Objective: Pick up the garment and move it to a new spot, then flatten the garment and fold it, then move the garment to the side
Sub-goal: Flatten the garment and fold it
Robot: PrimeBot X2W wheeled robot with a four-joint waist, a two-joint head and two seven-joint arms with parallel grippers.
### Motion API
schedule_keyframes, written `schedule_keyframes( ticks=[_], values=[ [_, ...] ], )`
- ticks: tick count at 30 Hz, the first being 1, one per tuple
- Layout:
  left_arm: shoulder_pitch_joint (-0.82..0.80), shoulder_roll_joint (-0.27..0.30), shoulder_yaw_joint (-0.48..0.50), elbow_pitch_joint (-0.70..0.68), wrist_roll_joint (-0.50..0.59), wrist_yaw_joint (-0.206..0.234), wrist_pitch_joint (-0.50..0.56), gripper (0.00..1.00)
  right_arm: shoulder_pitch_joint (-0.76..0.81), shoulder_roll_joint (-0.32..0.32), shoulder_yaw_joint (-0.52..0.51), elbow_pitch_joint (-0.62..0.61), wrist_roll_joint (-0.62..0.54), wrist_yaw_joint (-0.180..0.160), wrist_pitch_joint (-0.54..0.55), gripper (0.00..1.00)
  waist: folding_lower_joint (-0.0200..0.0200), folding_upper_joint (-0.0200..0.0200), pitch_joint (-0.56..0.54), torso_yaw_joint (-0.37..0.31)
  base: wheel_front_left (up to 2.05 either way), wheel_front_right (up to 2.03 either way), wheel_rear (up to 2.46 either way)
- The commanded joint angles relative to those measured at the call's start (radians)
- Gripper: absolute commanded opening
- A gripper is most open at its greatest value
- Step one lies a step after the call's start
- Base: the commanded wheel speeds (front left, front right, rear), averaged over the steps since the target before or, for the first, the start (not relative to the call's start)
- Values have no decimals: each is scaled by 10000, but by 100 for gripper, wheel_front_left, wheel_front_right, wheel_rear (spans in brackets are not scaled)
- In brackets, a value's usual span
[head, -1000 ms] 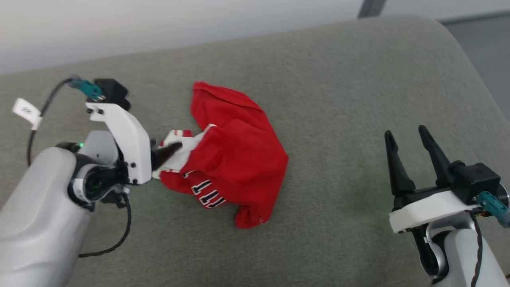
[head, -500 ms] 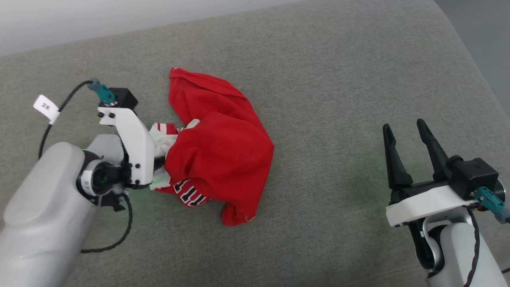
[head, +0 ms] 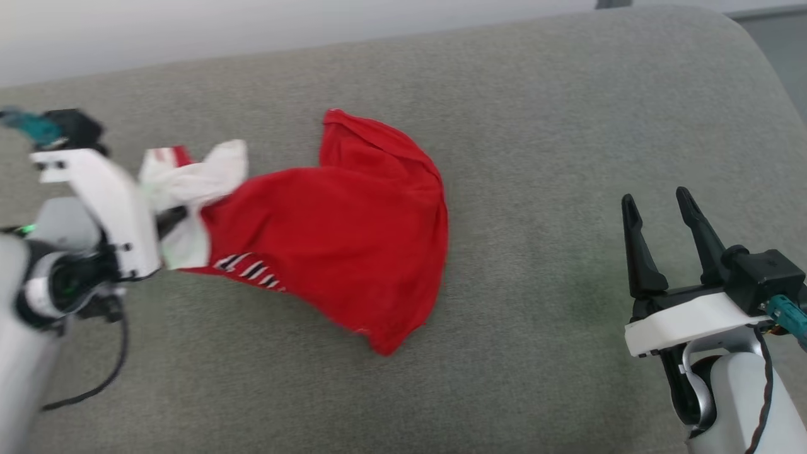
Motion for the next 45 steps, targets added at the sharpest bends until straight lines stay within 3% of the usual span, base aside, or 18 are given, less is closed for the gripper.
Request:
schedule_keyframes(
  ticks=[1,6,10,17,18,20,21,29,35,45],
  values=[
    [257,173,166,-188,-63,171,-69,0,41,-40,0,-23,-84,-3,20,100,0,0,-87,157,0,0,0],
    [1377,991,788,-804,-115,1011,-171,0,86,-57,18,-96,-99,-5,122,100,0,0,-188,369,0,0,0],
    [2434,1294,1161,-897,-330,1483,-326,0,154,-74,61,-128,-50,-5,185,100,0,0,-275,437,0,0,0],
    [3548,849,1368,-441,-873,1350,-776,0,302,-144,225,-143,101,-3,318,100,0,0,-476,579,0,0,0],
    [3635,747,1356,-347,-912,1278,-867,11,324,-163,276,-135,131,-3,342,100,0,0,-511,600,0,0,0],
    [3638,600,1374,-190,-913,1130,-1105,82,348,-197,344,-138,178,-5,363,100,0,0,-587,655,0,0,0],
    [3663,548,1344,-146,-885,1018,-1202,100,370,-219,373,-149,188,-3,398,100,0,0,-629,695,0,0,0],
    [3831,507,1417,-236,-332,306,-2783,100,409,-439,678,-262,331,-5,642,100,0,0,-926,1161,0,0,0],
    [4210,379,1601,-701,343,-222,-4796,100,308,-623,1168,-289,493,-3,977,100,0,0,-1018,1684,0,0,0],
    [4937,-366,1513,-870,1318,-654,-7771,100,-85,-1071,2493,-44,1158,-3,2123,100,0,0,-1153,2751,0,0,0]
  ],
)
